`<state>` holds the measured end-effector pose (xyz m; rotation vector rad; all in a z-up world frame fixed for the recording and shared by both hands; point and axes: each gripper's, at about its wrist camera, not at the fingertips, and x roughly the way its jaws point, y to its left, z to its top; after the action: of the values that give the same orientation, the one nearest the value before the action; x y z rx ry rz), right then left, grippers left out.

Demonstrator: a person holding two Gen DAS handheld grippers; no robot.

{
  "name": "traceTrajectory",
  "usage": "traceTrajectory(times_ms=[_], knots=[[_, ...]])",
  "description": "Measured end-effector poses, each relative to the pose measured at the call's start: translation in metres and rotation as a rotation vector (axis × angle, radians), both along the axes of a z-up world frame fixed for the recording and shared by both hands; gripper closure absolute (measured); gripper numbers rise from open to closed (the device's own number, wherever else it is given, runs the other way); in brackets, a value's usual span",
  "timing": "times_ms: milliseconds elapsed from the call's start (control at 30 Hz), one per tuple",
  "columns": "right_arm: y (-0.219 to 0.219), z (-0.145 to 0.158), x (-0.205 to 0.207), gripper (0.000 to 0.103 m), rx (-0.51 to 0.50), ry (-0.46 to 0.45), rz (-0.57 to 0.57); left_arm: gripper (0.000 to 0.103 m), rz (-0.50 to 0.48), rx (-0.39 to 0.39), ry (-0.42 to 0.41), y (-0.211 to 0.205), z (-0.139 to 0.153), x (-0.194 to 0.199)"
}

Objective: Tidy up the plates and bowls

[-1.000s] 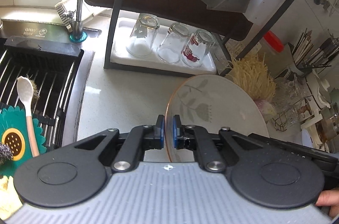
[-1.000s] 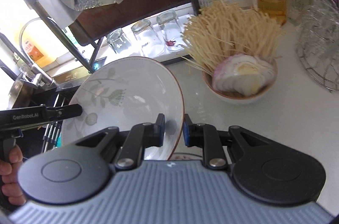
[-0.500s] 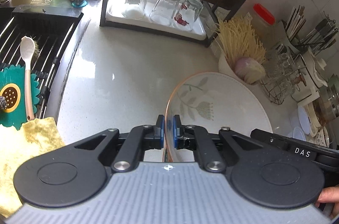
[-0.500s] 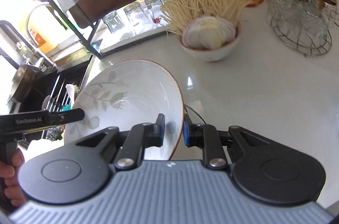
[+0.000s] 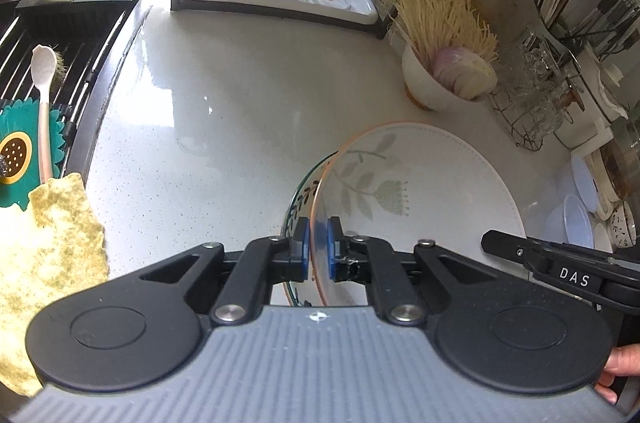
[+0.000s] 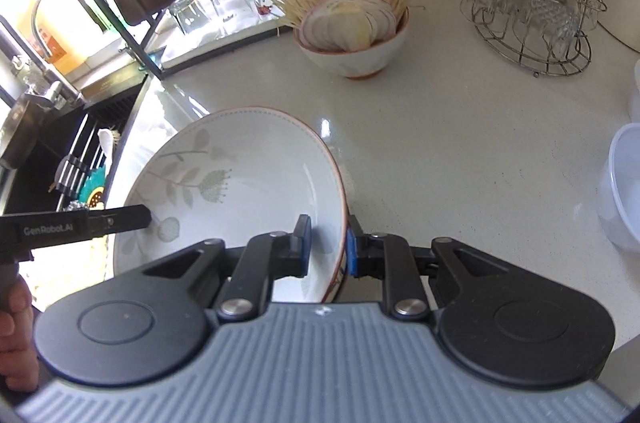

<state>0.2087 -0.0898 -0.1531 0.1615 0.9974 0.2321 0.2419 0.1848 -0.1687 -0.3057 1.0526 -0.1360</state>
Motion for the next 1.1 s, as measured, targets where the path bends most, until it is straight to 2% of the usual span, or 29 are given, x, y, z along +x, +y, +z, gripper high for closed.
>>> traceTrajectory(times_ms=[367, 633, 767, 933, 1100], knots=[[0.0, -0.01, -0.003, 0.082, -0.007, 0.022, -0.031, 0.093, -0.001, 0.055, 0.05, -0.01, -0.004, 0.004], [-0.004, -0.02, -0.002, 0.081, 0.015, 0.049, -0.065, 0.093, -0.007, 0.043, 0.081, -0.011, -0.01, 0.009], [-0.003, -0.018, -0.001, 0.081, 0.023, 0.029, -0.067, 0.09, -0.024, 0.083, 0.079, -0.012, -0.007, 0.011], [-0.003, -0.015, 0.0, 0.081, 0.035, 0.011, -0.078, 0.089, -0.031, 0.084, 0.074, -0.01, -0.003, 0.011], [-0.004, -0.01, -0.003, 0.081, 0.037, -0.011, -0.079, 0.076, -0.033, 0.087, 0.072, -0.012, 0.002, 0.009]])
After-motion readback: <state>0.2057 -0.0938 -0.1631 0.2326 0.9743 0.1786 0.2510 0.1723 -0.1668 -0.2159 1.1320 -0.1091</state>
